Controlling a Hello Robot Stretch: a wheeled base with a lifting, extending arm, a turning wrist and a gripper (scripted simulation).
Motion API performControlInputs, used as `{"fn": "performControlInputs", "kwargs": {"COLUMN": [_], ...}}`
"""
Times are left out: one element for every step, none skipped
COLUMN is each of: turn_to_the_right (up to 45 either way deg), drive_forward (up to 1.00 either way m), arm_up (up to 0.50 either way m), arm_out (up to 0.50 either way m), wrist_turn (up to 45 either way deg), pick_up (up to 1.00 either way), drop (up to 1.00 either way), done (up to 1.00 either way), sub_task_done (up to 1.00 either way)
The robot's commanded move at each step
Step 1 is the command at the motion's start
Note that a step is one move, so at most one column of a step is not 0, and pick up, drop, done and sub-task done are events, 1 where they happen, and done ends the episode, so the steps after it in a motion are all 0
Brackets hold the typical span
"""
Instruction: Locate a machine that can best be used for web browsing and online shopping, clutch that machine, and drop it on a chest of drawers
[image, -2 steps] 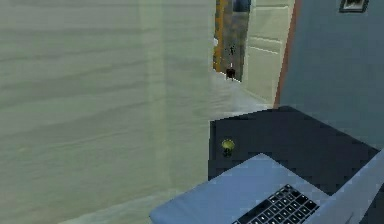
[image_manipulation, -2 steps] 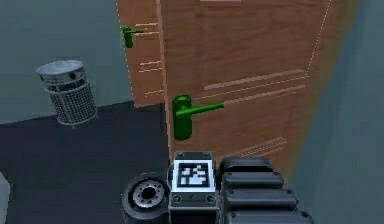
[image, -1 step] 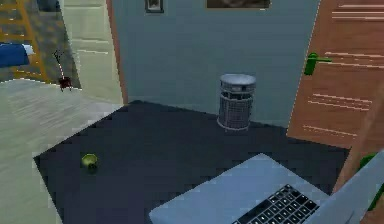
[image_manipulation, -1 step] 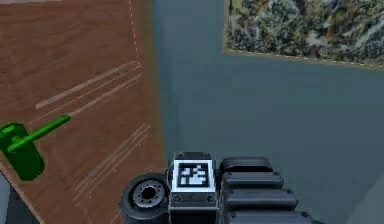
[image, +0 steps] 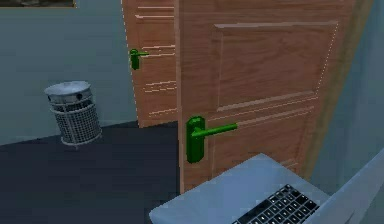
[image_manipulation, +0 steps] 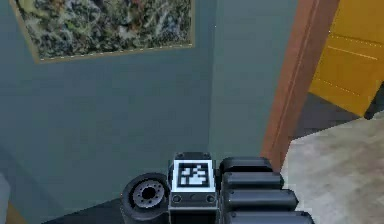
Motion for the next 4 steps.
{"fn": "performControlInputs", "kwargs": {"turn_to_the_right": [21.0, 0.0, -36.0, 0.0], "drive_forward": [0.00, 0.20, 0.00, 0.15], "arm_up": [0.00, 0.00, 0.00, 0.00], "arm_out": [0.00, 0.00, 0.00, 0.00], "wrist_turn": [0.0, 0.0, 0.0, 0.0], "pick_up": [0.00, 0.00, 0.00, 0.00], "drop": [0.00, 0.00, 0.00, 0.00], "done": [0.00, 0.00, 0.00, 0.00], "sub_task_done": [0.00, 0.00, 0.00, 0.00]}}
